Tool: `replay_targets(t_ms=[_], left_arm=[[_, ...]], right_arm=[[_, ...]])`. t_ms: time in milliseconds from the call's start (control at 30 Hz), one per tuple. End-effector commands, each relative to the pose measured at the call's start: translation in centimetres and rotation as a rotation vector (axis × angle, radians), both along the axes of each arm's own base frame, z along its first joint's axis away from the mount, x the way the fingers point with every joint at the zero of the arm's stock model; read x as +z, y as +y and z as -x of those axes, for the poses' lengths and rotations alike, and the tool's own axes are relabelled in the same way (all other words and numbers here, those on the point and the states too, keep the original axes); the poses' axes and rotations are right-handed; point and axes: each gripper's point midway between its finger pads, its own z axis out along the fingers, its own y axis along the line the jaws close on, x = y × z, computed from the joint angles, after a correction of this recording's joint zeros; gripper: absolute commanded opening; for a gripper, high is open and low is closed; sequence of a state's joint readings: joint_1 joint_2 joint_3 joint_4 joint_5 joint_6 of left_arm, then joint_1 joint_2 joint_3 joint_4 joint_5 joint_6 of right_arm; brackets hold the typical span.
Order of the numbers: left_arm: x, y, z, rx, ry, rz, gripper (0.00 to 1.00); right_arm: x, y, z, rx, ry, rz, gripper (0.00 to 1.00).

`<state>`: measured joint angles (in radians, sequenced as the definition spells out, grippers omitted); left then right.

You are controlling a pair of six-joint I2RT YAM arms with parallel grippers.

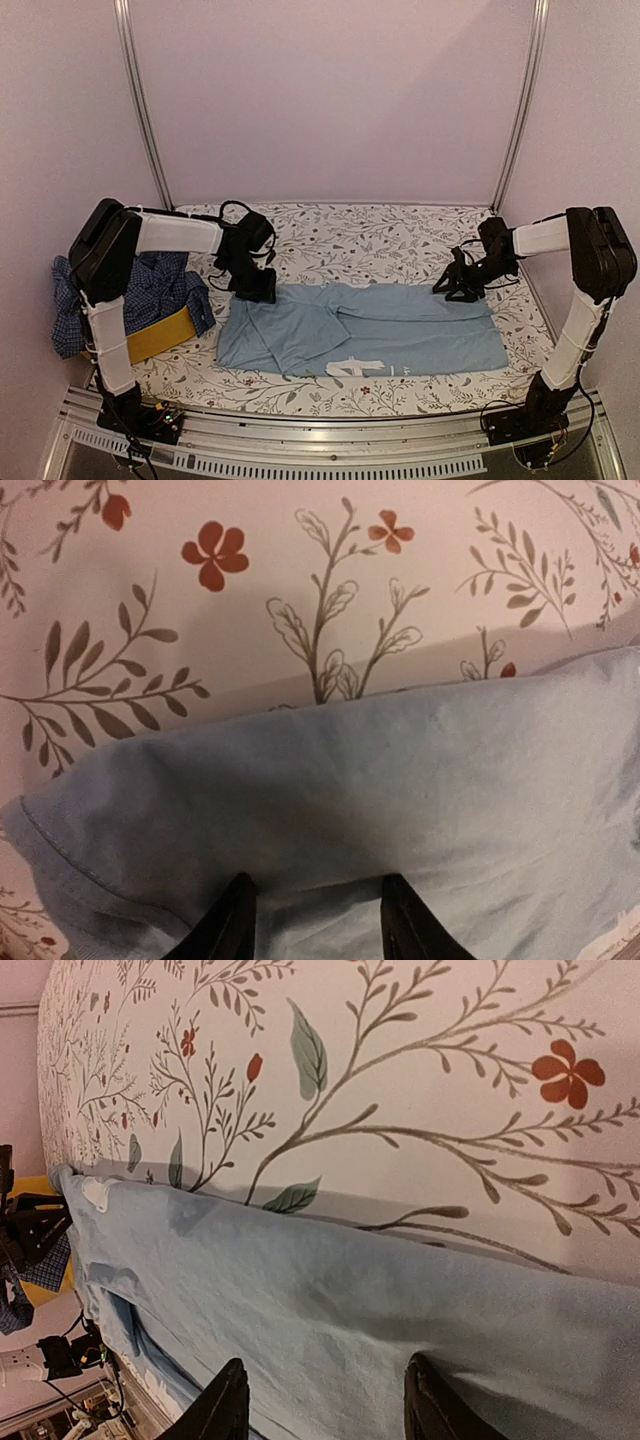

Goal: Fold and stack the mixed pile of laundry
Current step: Rotate the rectangle-folded T-shirt at the center of the board.

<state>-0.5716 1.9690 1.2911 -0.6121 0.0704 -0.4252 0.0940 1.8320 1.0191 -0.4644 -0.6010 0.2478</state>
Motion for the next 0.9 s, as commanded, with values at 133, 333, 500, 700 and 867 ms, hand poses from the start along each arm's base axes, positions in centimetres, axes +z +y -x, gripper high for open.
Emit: replay_targets(t_ms=[133,333,500,700,867], left_arm=[[-3.4,2.7,-7.2,0.109,-0.021,-0.11,0.41],[-0.4,-1.4,-17.2,0.046,-0.184,-0.048,0.43],[8.8,-4.3,-19.6,0.012,-0.346,0.081,0.5],[10.4,-4.7,-11.5,-0.031,-0.271,0.065,0.51],[6.9,-5.3,-3.4,-0.075,-0.123,0.037,0.5]], right_arm=[[-2.2,-4.7,0.7,-0.135,0.069,0.104,0.52],[2.3,-2.0,-0.1,-0.065,-0.034,-0.06,0.53],[6.3,-1.5,-1.5,-0.032,-0.153,-0.054,0.56],[7.1,-1.6,-2.7,0.019,-0.188,-0.023,0.56],[5.9,-0.2,-2.2,0.096,-0.158,-0.012,0.5]])
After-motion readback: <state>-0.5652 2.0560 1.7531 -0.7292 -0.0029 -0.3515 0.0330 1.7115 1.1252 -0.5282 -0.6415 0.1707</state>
